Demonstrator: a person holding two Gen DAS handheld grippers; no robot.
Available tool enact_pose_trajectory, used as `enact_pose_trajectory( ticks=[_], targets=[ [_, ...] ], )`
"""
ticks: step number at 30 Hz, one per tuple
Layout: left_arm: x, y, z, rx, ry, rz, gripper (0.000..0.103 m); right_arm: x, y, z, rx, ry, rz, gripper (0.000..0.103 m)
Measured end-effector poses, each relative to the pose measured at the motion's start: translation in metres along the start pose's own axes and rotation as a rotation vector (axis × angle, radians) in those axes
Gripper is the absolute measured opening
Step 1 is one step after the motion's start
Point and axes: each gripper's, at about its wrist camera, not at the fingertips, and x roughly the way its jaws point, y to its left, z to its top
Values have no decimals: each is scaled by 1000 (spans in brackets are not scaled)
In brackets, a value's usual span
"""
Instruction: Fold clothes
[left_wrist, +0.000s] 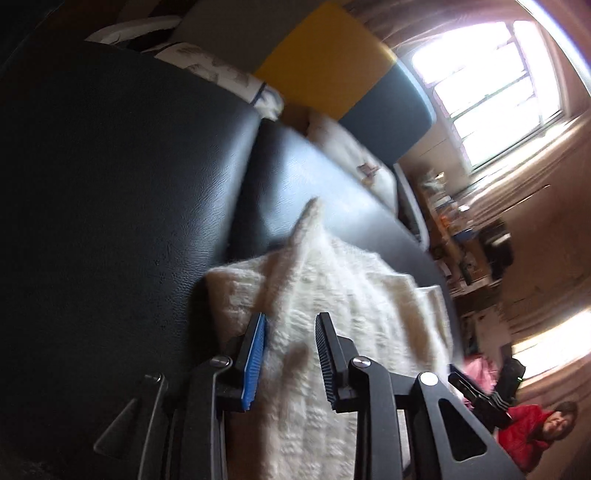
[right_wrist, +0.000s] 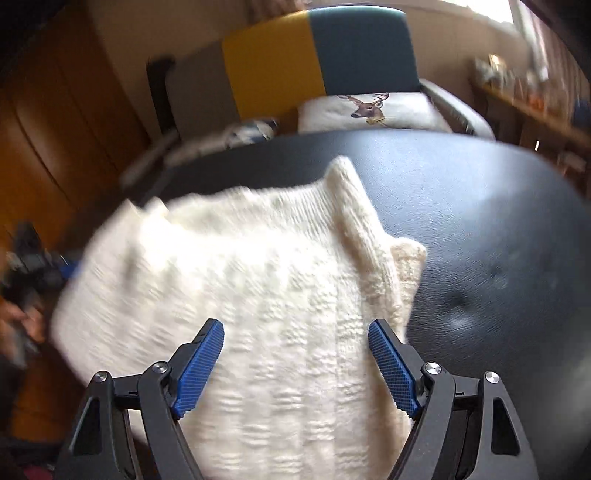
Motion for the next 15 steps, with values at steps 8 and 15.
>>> enact_pose_trajectory(
  ticks=[8, 15],
  targets=[
    [-50, -4, -37, -14, -59, -91, 7, -13, -9, -27, -60, 63, -69, 46],
    [-35, 22, -49, -88, -62, 52, 11, -31, -24, -45, -9, 156, 24, 53]
  ],
)
